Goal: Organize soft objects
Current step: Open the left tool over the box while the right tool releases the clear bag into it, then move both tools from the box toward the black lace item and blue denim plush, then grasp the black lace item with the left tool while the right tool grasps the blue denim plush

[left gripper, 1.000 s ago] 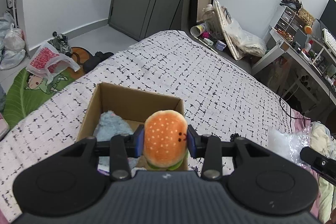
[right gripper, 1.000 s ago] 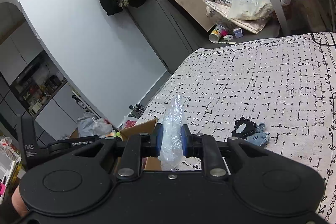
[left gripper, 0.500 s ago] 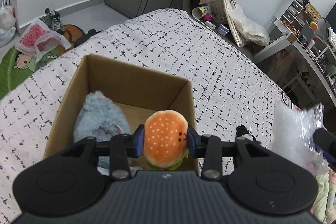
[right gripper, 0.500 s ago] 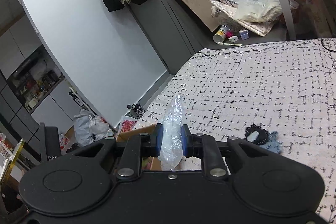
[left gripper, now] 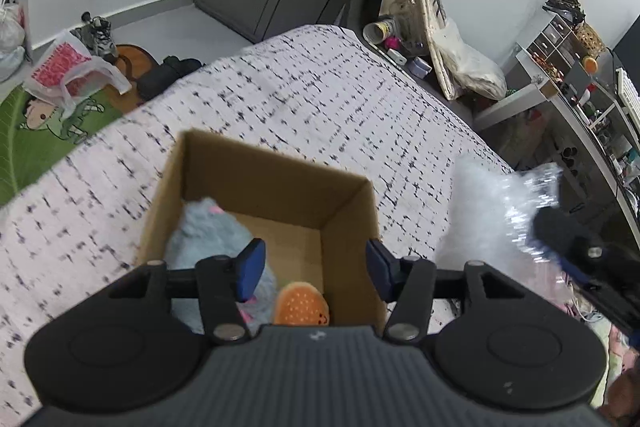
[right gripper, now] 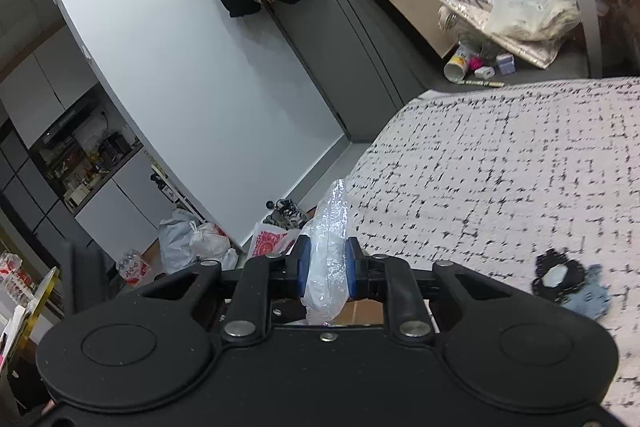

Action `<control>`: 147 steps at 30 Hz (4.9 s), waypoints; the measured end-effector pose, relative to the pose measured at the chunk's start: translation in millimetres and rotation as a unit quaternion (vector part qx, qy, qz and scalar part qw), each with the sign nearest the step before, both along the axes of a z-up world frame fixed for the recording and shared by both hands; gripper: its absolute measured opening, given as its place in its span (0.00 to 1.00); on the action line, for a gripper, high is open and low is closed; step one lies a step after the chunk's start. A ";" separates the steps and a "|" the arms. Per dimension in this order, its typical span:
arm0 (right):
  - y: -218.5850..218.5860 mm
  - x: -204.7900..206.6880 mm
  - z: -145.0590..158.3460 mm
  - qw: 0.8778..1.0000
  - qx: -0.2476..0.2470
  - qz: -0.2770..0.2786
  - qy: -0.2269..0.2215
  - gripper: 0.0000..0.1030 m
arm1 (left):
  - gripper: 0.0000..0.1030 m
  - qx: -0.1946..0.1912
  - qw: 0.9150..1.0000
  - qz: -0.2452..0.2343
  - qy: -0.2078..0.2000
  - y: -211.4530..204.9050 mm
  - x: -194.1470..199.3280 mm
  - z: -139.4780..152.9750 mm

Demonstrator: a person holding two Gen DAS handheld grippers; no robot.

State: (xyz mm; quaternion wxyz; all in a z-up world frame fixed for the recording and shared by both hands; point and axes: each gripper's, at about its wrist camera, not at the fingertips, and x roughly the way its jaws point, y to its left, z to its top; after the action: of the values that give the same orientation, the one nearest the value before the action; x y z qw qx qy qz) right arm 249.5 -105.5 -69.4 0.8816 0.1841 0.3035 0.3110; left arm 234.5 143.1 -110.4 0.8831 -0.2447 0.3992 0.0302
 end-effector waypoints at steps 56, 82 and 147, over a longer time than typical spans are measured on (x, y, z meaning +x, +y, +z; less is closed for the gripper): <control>-86.8 -78.6 69.3 0.997 -0.066 -0.024 -0.042 1.00 | 1.00 0.097 0.992 -0.002 -0.075 -61.4 -88.8 107.1; -144.0 -56.1 84.3 0.993 -0.097 -0.048 -0.037 1.00 | 1.00 0.107 0.991 -0.031 -0.069 -131.7 -61.5 104.8; -147.7 112.3 -154.0 0.947 0.037 -0.095 0.305 0.33 | 0.50 -0.058 0.991 -0.063 0.101 -200.8 139.7 -91.0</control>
State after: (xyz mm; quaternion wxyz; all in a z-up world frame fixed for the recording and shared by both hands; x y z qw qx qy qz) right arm 361.8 -253.2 -223.4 0.7651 0.3309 0.5270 0.1655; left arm 374.2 -57.7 -201.4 0.8227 -0.2655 0.5020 -0.0238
